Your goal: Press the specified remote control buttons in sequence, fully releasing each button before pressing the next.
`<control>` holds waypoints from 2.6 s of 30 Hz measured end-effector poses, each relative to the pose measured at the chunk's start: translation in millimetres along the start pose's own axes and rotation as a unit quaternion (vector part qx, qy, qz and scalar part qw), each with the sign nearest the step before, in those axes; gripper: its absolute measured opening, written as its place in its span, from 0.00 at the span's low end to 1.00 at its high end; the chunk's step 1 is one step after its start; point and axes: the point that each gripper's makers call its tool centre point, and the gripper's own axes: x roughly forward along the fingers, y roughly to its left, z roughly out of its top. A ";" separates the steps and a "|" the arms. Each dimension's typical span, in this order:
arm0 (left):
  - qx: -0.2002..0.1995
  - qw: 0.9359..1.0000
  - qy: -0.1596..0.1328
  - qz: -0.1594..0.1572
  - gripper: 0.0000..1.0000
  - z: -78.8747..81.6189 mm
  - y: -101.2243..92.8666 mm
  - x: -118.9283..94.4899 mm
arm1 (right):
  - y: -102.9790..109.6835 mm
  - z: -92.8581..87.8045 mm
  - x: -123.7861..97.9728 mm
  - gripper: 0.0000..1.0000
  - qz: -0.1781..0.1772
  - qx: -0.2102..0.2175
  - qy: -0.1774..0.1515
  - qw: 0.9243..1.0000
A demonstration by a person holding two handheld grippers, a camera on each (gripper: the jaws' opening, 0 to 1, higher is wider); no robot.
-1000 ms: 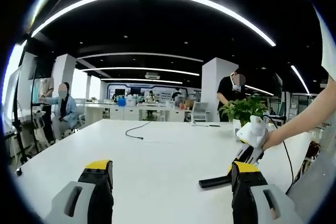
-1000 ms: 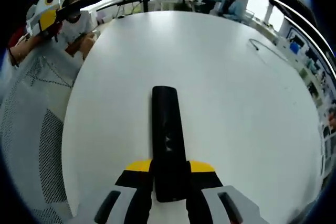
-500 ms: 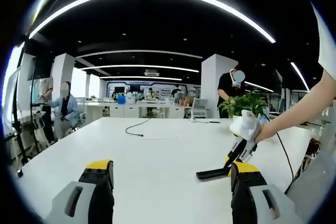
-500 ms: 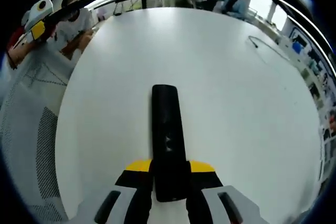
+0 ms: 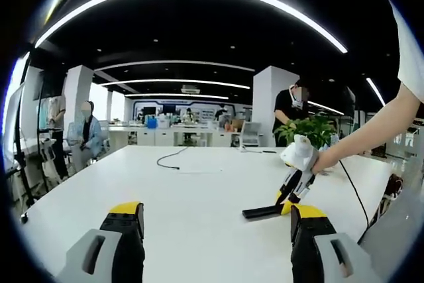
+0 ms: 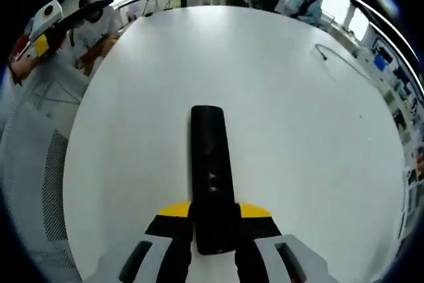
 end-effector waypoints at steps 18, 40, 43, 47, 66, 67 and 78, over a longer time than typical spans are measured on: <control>0.003 1.000 0.016 -0.003 0.94 -5.7 0.7 2.0 | -28.7 5.9 2.4 0.21 0.005 0.000 0.021 1.000; 0.008 1.000 0.029 -0.008 0.93 -10.4 0.7 2.0 | -33.8 7.6 3.4 0.21 0.002 0.000 0.031 1.000; 0.008 1.000 0.028 -0.007 0.93 -10.1 1.0 1.8 | -33.8 7.5 3.1 0.21 0.001 0.000 0.030 1.000; 0.009 0.999 0.030 -0.008 0.93 -10.5 0.9 1.7 | -34.3 7.9 2.7 0.21 0.004 -0.003 0.029 1.000; 0.009 1.000 0.025 -0.012 0.92 -8.4 -0.3 0.8 | -37.7 9.6 3.7 0.21 0.002 0.003 0.029 1.000; 0.009 1.000 0.025 -0.011 0.92 -8.3 -0.1 0.8 | -37.0 9.7 3.7 0.21 0.000 0.002 0.030 1.000; 0.008 1.000 0.027 -0.012 0.92 -9.4 -0.1 0.6 | -38.0 8.2 2.6 0.22 -0.011 0.018 0.021 1.000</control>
